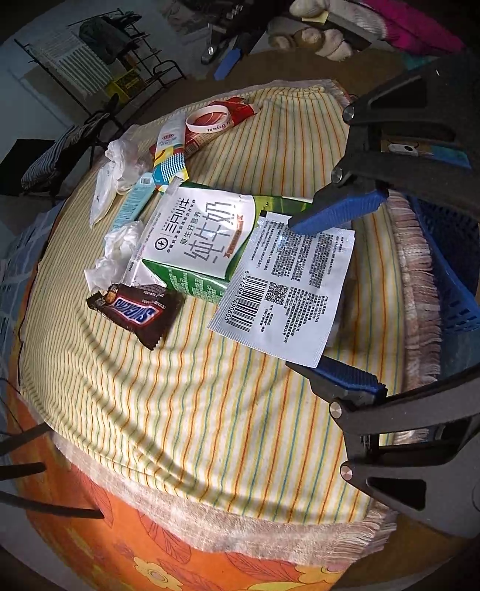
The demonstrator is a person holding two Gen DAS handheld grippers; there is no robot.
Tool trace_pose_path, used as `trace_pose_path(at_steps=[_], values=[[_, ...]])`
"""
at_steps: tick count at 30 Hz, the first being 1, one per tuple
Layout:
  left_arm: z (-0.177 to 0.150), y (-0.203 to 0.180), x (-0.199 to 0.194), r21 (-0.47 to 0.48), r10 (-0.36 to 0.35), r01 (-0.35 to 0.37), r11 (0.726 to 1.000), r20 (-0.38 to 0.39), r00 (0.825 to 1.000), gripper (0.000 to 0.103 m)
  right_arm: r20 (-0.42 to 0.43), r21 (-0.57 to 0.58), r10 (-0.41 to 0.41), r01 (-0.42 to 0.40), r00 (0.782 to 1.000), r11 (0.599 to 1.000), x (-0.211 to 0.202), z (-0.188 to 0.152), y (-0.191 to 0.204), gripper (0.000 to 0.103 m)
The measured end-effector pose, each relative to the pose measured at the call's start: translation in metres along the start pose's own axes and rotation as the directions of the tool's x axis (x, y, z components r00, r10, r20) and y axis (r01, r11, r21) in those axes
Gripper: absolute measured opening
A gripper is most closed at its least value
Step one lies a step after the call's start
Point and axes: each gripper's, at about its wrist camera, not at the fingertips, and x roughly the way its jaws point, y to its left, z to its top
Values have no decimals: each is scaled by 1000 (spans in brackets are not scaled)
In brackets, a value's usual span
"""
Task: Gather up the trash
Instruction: 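Grasp the white receipt paper with the left tool while the right tool grasps the white toothpaste tube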
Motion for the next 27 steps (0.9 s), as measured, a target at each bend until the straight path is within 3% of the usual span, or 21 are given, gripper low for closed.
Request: trace_pose_path(at_steps=[4,10,15,20,27], values=[[1,-2,0,10,9,-9,1000,14,1000,66,-46,-14,-67,66,997,998,20,0,-4,78],[1,-8,-5,38,31,-32,999,45,999,44,-53,-58,-155,152,986,987,35,-1,-6,67],[2,-15,-10,71,51,-57,996,78,996,27,-61,-66,-168,164,984,984,42,-3,-6,55],[2,-17,-12,76,38,-44,996,90,995,17,-55,-94,-205,200,977,975,45,-6,-4,46],[1,-20,-20,83,47,-57,995,117,992,9,-40,-84,-203,199,978,976,42,-6,-6,10]])
